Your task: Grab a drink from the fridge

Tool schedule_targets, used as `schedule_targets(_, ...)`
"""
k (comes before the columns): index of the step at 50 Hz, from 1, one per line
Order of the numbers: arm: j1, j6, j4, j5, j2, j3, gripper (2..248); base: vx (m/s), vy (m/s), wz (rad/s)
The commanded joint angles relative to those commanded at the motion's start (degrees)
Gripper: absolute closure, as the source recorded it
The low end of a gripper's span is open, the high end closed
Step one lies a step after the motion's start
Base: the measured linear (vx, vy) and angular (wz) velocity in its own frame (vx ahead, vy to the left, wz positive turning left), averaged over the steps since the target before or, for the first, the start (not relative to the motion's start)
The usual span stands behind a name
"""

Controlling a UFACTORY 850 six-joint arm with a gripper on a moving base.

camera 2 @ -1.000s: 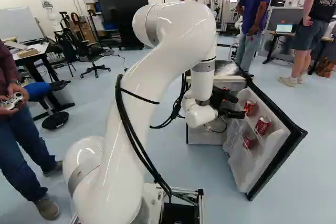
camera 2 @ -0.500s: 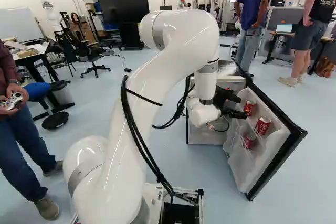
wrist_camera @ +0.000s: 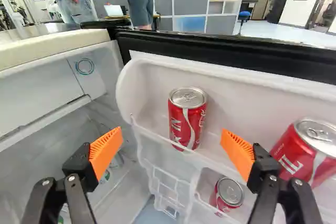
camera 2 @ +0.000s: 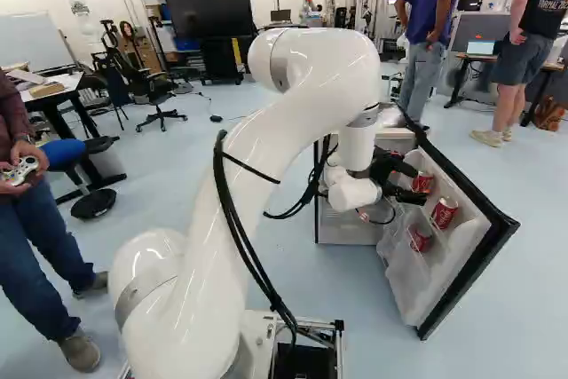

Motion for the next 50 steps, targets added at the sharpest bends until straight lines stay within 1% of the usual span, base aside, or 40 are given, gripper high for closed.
schedule_targets(29,-2.04,0.00,0.41,-0.81,-2.98,-4.79,3,0.000,0.000,0.000)
schedule_targets(50,-1.81,0.00,0.41,-0.81,-4.07,-6.54,3,0.000,0.000,0.000)
